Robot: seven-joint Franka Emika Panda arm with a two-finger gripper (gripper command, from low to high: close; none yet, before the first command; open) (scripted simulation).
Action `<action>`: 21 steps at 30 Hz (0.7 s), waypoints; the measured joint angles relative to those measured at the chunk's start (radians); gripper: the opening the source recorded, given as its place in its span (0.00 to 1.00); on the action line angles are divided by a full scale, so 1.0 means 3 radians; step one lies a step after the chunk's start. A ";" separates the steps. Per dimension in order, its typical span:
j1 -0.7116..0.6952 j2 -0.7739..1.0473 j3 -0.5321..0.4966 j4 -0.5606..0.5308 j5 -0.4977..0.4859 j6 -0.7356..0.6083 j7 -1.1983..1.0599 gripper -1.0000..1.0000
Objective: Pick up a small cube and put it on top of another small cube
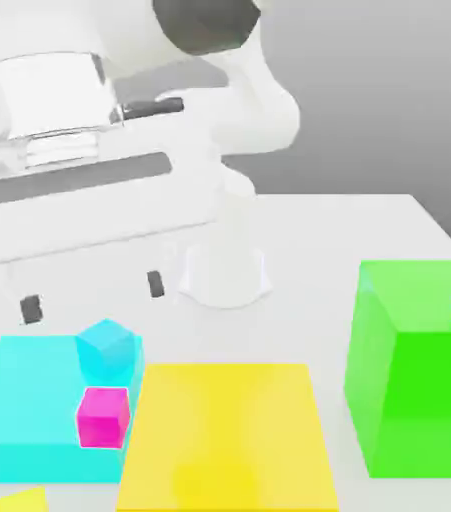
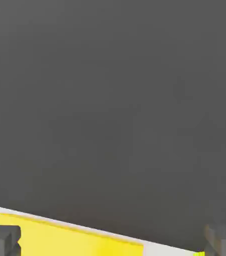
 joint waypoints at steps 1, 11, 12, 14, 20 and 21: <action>-0.0028 0.0113 0.0000 0.0016 0.0027 0.0022 -0.0083 0.50; -0.0277 0.1118 -0.0057 0.0142 -0.0042 0.0333 -0.0695 0.50; -0.0296 0.1205 -0.0074 0.0152 -0.0081 0.0371 -0.0736 0.50; -0.0336 0.1390 -0.0089 0.0179 -0.0129 0.0470 -0.0815 0.50; -0.0507 0.1841 0.0107 0.0287 0.0050 0.0789 -0.0982 0.00; -0.0507 0.1841 0.0107 0.0287 0.0051 0.0786 -0.0983 0.00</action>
